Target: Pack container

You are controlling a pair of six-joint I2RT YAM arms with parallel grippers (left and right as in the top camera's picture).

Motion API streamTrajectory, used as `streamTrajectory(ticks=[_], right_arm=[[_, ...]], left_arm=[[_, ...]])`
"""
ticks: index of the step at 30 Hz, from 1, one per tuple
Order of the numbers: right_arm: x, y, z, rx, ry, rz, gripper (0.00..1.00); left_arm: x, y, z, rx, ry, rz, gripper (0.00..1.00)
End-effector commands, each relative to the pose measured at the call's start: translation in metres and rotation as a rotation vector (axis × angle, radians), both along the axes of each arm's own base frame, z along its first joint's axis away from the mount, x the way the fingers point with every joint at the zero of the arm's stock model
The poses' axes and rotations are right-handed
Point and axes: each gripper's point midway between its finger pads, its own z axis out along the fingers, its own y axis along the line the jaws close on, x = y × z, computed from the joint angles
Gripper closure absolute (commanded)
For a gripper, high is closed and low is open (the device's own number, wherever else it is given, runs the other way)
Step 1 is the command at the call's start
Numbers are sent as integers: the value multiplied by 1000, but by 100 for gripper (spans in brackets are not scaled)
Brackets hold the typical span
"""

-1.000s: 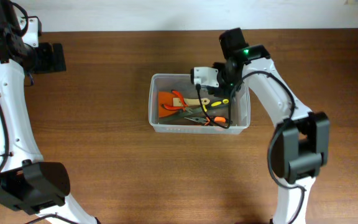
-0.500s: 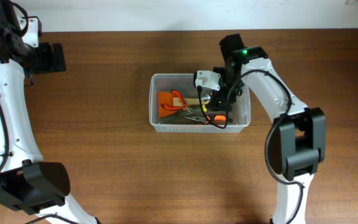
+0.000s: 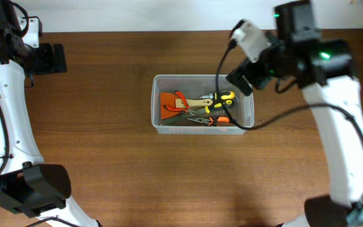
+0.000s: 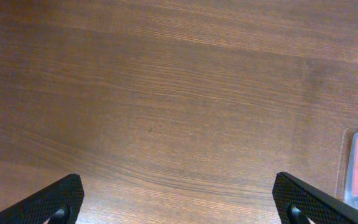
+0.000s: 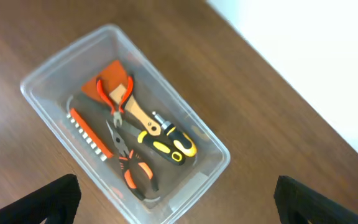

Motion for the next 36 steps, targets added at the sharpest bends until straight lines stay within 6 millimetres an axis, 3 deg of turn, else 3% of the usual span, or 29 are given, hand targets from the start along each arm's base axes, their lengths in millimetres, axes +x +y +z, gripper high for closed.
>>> streamTrajectory(ticks=[1,3,5,6,10,13,16,19,26,31,36], right_arm=[[-3,-14,14,99,26,-167,11],[0,-33,15,146,54,-313,47],[7,-56,8,188,97,-482,83],[9,-70,1,207,127,-565,96],[16,-107,-37,253,258,-781,96],[19,-132,-81,241,369,-941,96],[19,-140,-129,239,507,-1035,96],[20,-131,-170,232,636,-1038,96],[30,-104,-240,259,835,-1069,96],[27,-64,-263,317,966,-968,96],[36,-35,-264,319,926,-893,96]], left_arm=[[1,0,-2,-16,-1,8,1],[2,-3,-2,-29,-5,2,1],[2,-16,-2,-104,-13,-24,1],[0,-25,-4,-149,-5,-47,1],[-7,-41,-6,-227,21,-79,1],[-3,-55,-3,-299,-1,-122,1],[-4,-57,-4,-314,1,-128,1],[-5,-57,-4,-314,8,-125,1],[-15,-60,-15,-333,63,-116,1],[-21,-59,-25,-332,105,-104,1],[-22,-59,-27,-332,112,-102,1]])
